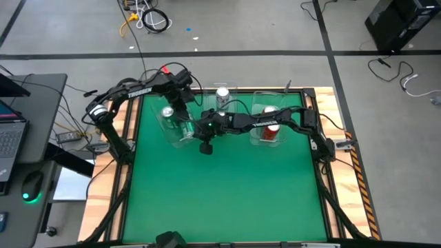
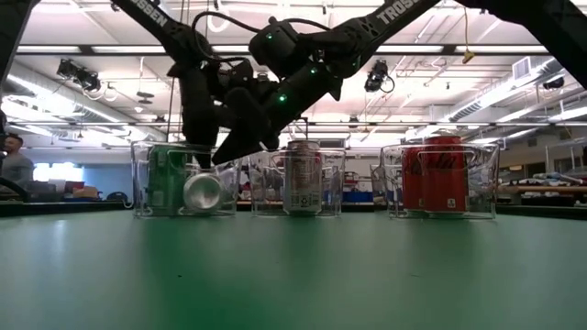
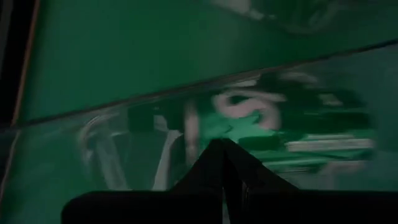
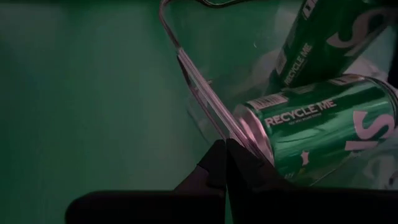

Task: Sort soda cans
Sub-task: Adjust the right green soda can on the left transparent bin

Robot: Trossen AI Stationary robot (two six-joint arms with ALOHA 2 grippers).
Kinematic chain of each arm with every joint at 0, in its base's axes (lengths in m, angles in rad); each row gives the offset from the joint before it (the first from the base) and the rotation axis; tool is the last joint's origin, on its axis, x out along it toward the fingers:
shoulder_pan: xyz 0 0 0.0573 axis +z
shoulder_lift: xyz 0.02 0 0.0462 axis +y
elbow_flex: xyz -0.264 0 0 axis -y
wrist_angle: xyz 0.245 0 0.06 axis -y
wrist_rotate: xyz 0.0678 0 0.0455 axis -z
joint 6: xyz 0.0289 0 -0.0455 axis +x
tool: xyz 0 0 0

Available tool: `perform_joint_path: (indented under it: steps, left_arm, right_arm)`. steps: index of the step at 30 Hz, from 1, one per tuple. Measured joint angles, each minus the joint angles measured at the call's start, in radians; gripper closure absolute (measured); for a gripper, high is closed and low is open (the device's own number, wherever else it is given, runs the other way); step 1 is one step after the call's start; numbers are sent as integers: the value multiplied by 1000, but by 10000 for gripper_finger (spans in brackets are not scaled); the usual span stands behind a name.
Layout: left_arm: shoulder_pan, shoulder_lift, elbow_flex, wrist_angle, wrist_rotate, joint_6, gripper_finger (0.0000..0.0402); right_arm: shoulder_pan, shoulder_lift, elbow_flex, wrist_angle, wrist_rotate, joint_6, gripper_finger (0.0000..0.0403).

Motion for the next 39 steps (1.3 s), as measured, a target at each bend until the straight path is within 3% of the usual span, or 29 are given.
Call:
perform_joint_path:
  steps: [4, 9, 19, 39]
  left_arm:
    - [-17, -18, 1, -5, 0, 0, 401]
    - [4, -20, 1, 32, -198, -70, 401]
    - [53, 37, -5, 50, -46, -54, 401]
    - [10, 15, 42, -12, 42, -33, 402]
  right_arm:
    - [-10, 0, 0, -1, 1, 5, 403]
    - [-11, 0, -7, -7, 7, 5, 403]
    - [-9, 0, -7, -3, 9, 4, 403]
    - [-11, 0, -7, -1, 1, 2, 403]
